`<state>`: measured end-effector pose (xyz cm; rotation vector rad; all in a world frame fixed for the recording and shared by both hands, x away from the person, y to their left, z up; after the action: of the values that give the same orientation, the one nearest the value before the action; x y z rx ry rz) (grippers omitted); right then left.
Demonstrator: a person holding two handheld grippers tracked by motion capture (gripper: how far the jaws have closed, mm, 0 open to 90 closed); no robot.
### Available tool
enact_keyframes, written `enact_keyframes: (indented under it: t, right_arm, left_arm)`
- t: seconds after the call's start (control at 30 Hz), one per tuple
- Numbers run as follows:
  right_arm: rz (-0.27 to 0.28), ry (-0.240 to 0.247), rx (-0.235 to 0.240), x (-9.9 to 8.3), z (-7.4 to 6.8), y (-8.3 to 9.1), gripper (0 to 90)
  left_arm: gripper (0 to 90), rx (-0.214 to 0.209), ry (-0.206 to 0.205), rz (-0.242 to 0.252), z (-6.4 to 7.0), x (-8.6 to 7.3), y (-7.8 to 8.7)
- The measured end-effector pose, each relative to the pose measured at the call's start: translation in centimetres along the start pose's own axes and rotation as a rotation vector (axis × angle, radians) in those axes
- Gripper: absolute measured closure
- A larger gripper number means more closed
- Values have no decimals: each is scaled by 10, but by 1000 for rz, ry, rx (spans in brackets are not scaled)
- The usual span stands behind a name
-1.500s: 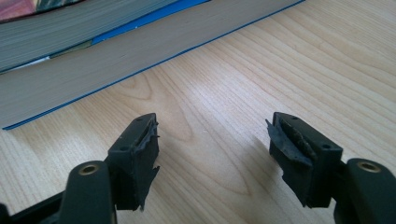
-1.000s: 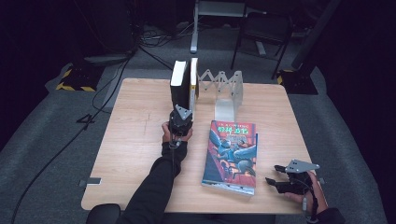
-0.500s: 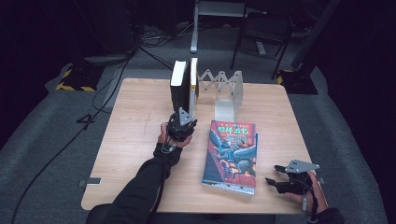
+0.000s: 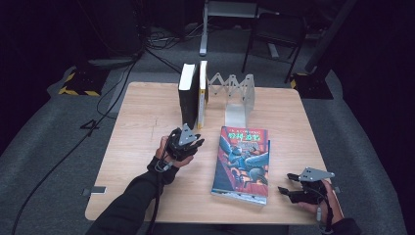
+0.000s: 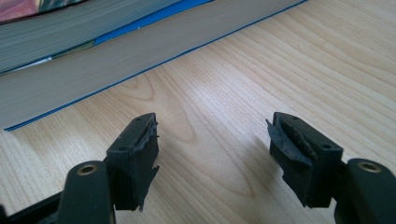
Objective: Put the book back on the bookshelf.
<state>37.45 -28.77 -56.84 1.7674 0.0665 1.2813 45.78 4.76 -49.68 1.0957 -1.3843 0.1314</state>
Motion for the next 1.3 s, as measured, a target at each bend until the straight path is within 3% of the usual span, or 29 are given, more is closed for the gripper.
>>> enact_keyframes:
  t: [0.27, 0.4, 0.47, 0.77, 0.8, 0.93, 1.03, 1.3]
  right_arm:
    - [-1, 0, -4, 1, 0, -1, 324]
    - [-5, 5, -1, 1, -1, -1, 334]
    - [-3, 19, 6, 2, -3, 1, 344]
    - [59, 4, 1, 15, -4, 13, 327]
    - [67, 0, 1, 18, -5, 15, 324]
    - [119, -22, 6, 38, -10, 19, 306]
    - [133, -9, 23, 52, -18, 19, 300]
    - [119, -6, 93, 73, -42, 12, 294]
  left_arm:
    - [729, -56, -62, -47, 12, -21, 23]
    - [724, -110, -110, -79, 21, -34, 32]
    - [713, -157, -124, -98, 31, -42, 35]
    - [642, -273, -174, -174, 66, -71, 34]
    - [637, -301, -179, -181, 71, -73, 34]
    - [560, -339, -200, -204, 84, -80, 36]
    - [512, -347, -213, -214, 90, -84, 36]
    - [447, -364, -200, -213, 96, -88, 34]
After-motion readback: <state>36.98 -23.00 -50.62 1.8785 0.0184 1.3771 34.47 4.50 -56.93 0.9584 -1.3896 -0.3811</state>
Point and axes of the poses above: each handheld gripper's, and its own axes: y roughly backward along the jaws, x roughly out of its top, z roughly to its right, the point moved 10 cm from there along -y, roughly forward along the jaws, and after that the axes turned 5 degrees about x, right-handed, at the moved point
